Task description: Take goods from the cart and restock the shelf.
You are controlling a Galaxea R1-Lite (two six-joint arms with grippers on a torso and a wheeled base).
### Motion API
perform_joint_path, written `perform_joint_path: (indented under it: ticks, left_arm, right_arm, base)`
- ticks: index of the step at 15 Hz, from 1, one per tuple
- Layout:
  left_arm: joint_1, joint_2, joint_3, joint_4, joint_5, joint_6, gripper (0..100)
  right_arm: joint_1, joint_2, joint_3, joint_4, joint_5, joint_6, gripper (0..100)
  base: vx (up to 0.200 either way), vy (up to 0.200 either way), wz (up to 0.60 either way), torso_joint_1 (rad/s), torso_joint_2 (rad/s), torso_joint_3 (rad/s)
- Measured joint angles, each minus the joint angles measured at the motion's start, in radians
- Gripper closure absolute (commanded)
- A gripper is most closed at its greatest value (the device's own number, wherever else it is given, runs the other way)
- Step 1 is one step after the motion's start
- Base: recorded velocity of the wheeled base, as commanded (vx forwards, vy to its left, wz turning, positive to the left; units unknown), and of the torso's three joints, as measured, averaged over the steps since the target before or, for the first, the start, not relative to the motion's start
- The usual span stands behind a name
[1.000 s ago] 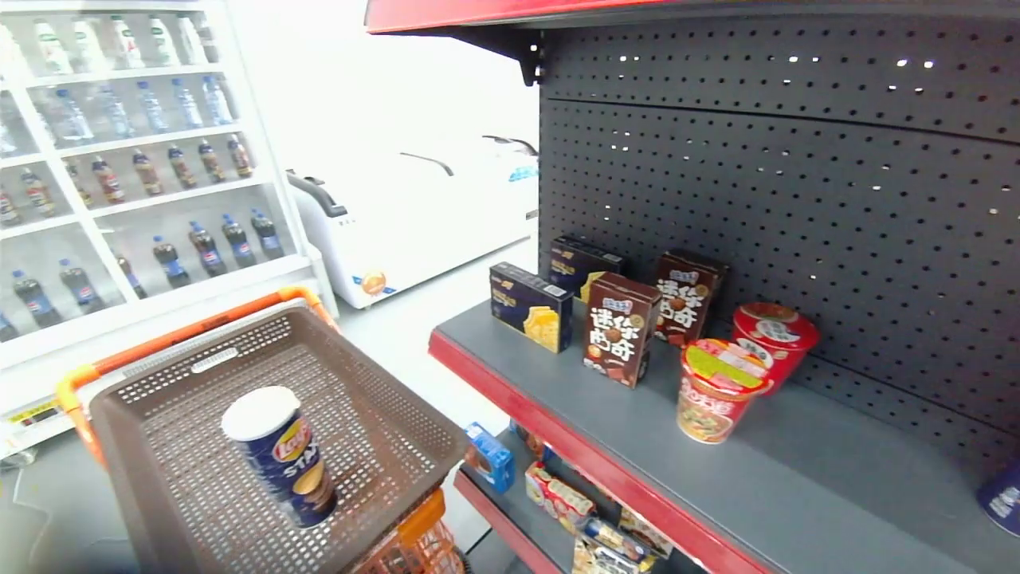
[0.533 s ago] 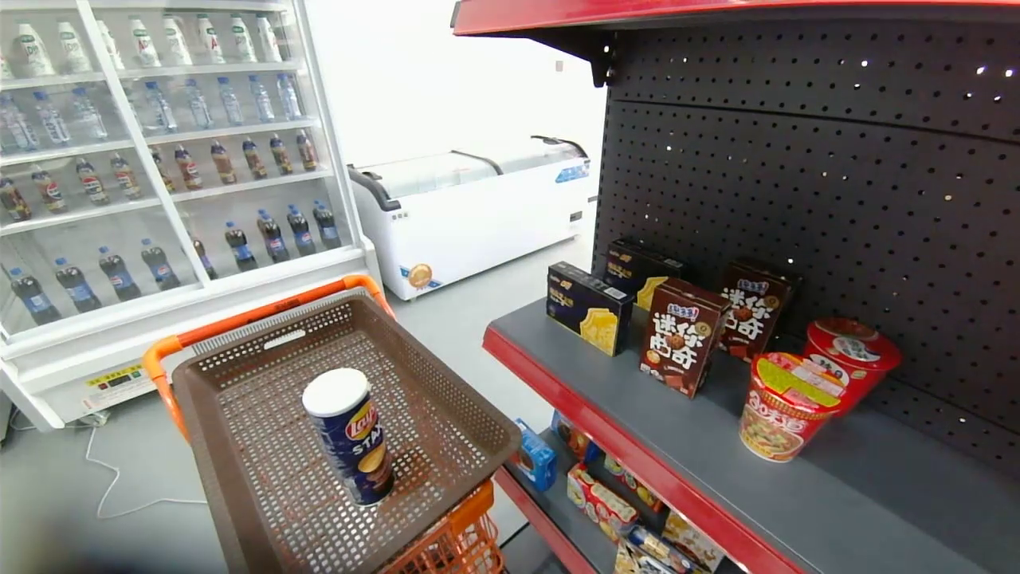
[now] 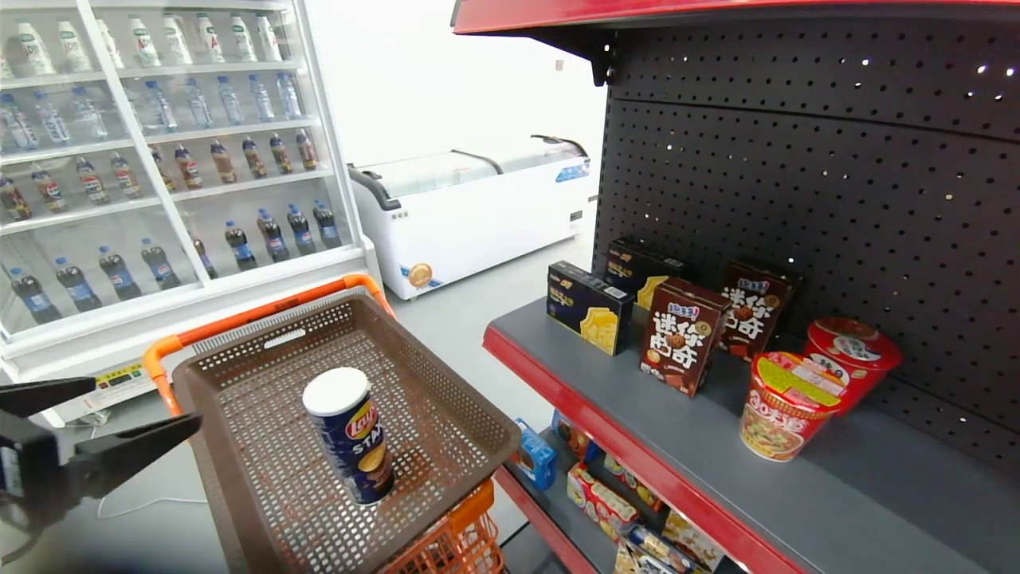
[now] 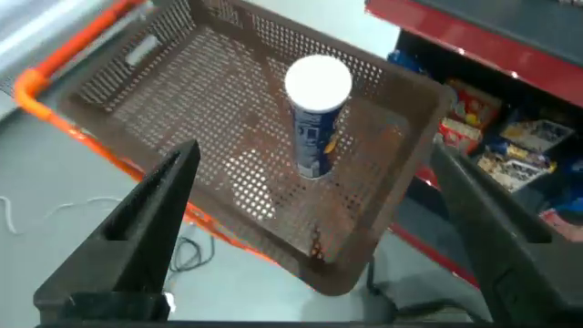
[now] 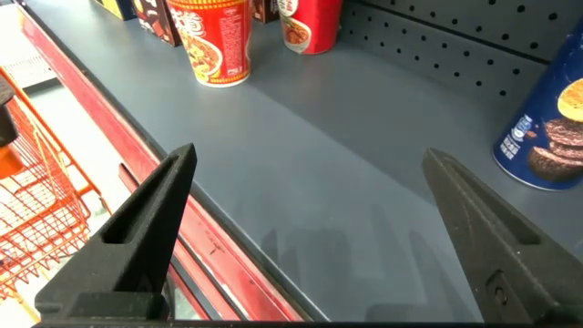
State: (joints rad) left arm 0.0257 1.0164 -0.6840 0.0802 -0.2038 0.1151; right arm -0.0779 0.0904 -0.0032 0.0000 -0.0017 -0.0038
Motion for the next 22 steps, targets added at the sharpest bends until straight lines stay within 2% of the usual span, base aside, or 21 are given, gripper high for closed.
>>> perform_joint_path:
  ticks: [2, 4, 6, 8, 11, 14, 17, 22]
  left_arm:
    - [0.006, 0.122, 0.146, -0.331, -0.016, 0.008, 0]
    - [0.001, 0.249, 0.305, -0.603, -0.046, 0.013, 0]
    - [-0.013, 0.367, 0.411, -0.799, -0.072, 0.014, 0]
    - [-0.023, 0.481, 0.473, -0.946, -0.083, 0.014, 0]
    - [-0.025, 0.616, 0.497, -1.098, -0.087, 0.010, 0]
    - [-0.026, 0.723, 0.508, -1.173, -0.084, 0.028, 0]
    - [-0.027, 0.824, 0.502, -1.257, -0.083, 0.031, 0]
    - [-0.029, 0.985, 0.438, -1.346, -0.083, 0.031, 0]
  right_arm:
    - [0.000, 0.000, 0.000, 0.000, 0.000, -0.001, 0]
    - [0.000, 0.000, 0.000, 0.000, 0.000, 0.000, 0]
    - [0.000, 0.000, 0.000, 0.000, 0.000, 0.000, 0]
    - [0.000, 0.000, 0.000, 0.000, 0.000, -0.002, 0]
    - [0.000, 0.000, 0.000, 0.000, 0.000, -0.001, 0]
    - [0.000, 0.000, 0.000, 0.000, 0.000, -0.001, 0]
    - [0.000, 0.000, 0.000, 0.000, 0.000, -0.001, 0]
    - [0.000, 0.000, 0.000, 0.000, 0.000, -0.002, 0]
  base:
    - [0.000, 0.000, 0.00, 0.000, 0.00, 0.000]
    - [0.000, 0.000, 0.00, 0.000, 0.00, 0.000]
    - [0.000, 0.000, 0.00, 0.000, 0.00, 0.000]
    - [0.000, 0.000, 0.00, 0.000, 0.00, 0.000]
    - [0.000, 0.000, 0.00, 0.000, 0.00, 0.000]
    - [0.000, 0.000, 0.00, 0.000, 0.00, 0.000]
    - [0.000, 0.000, 0.00, 0.000, 0.00, 0.000]
    - [0.000, 0.000, 0.00, 0.000, 0.00, 0.000]
